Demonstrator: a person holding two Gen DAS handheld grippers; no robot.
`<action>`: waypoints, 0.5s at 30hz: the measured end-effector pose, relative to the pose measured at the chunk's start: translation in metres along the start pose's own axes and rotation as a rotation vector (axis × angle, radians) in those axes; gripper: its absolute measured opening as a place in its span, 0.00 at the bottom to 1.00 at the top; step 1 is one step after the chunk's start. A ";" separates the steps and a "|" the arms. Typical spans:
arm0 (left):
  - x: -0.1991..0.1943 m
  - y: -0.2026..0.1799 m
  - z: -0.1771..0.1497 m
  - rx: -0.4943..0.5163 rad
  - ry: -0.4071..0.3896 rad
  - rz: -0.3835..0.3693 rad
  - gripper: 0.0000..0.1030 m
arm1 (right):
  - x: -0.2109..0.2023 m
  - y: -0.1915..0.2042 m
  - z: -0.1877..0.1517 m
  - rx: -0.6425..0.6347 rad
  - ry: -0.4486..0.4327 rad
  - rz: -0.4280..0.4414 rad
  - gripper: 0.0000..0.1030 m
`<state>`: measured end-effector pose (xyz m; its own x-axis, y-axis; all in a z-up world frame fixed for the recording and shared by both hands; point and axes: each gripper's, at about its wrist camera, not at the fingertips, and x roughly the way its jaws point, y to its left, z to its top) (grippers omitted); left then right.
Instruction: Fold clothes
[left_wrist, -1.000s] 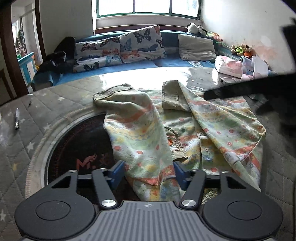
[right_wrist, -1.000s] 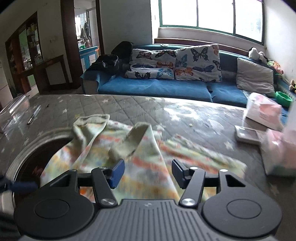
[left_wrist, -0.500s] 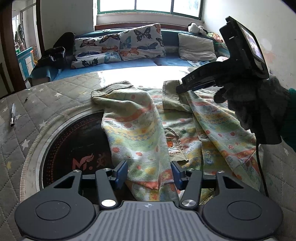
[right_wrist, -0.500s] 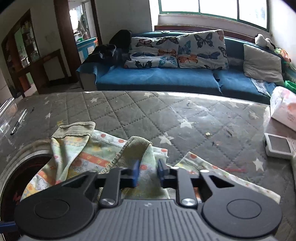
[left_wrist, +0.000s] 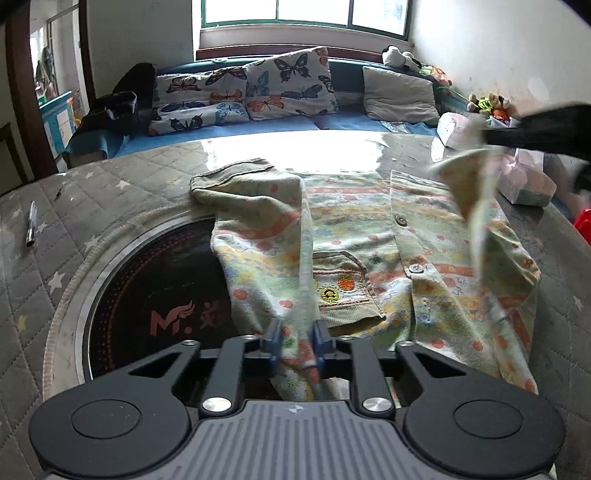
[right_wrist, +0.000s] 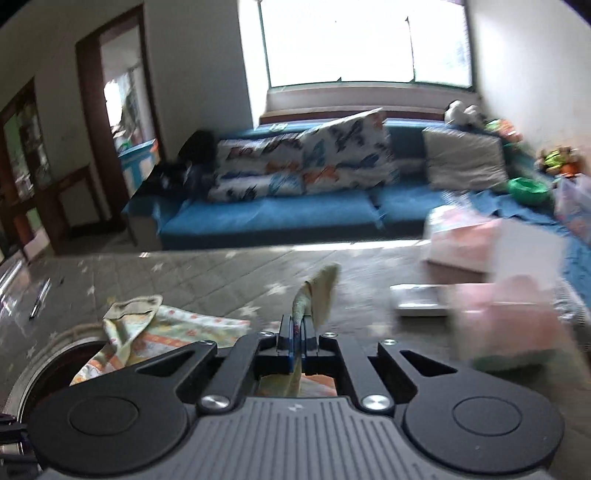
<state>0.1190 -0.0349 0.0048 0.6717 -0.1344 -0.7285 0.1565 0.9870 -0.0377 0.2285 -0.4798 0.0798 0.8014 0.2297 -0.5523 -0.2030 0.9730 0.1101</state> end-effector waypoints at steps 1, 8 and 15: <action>-0.002 0.000 -0.001 -0.003 -0.002 0.000 0.12 | -0.014 -0.009 -0.002 0.008 -0.013 -0.017 0.03; -0.020 0.002 -0.008 -0.025 -0.020 0.008 0.07 | -0.098 -0.070 -0.042 0.078 -0.055 -0.153 0.03; -0.047 0.011 -0.022 -0.066 -0.036 0.021 0.06 | -0.146 -0.111 -0.113 0.189 0.006 -0.280 0.03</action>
<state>0.0733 -0.0156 0.0230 0.6998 -0.1159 -0.7049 0.0948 0.9931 -0.0691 0.0704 -0.6240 0.0547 0.8078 -0.0466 -0.5876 0.1330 0.9856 0.1048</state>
